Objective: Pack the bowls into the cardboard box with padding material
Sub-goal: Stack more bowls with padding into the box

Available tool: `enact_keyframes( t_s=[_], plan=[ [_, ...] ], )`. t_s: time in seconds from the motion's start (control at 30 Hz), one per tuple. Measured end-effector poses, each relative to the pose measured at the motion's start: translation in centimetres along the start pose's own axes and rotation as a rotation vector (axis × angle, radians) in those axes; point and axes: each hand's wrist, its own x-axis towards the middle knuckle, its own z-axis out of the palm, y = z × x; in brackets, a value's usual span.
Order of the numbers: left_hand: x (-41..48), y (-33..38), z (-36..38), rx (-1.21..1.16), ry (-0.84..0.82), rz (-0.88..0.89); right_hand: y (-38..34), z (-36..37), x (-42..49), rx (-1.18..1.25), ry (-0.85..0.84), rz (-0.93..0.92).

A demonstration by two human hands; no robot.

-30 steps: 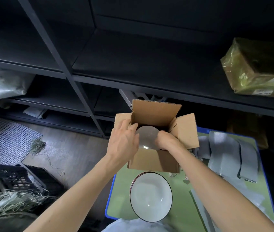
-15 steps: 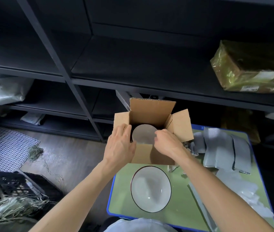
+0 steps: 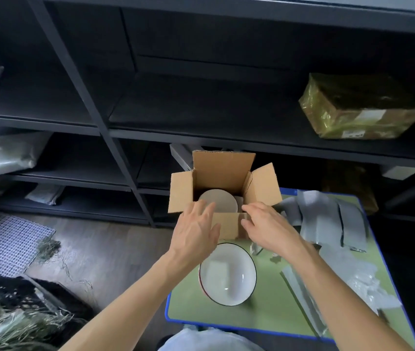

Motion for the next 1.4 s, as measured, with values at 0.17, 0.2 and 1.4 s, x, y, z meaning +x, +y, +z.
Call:
enact_keyframes(
  t_s=[0.17,0.2,1.4],
  plan=[
    [-3.1,0.3,1.2,-0.051,0.073,0.04,0.2,2.0,-2.8,0.009,0.076,0.012],
    [-3.7,0.3,1.4,-0.056,0.053,0.024,0.3,2.5,-3.3,0.016,0.087,0.017],
    [0.1,18.3,12.6,0.193,-0.35,0.523,19.4,7.0,-17.2,0.243,0.086,0.725]
  ],
)
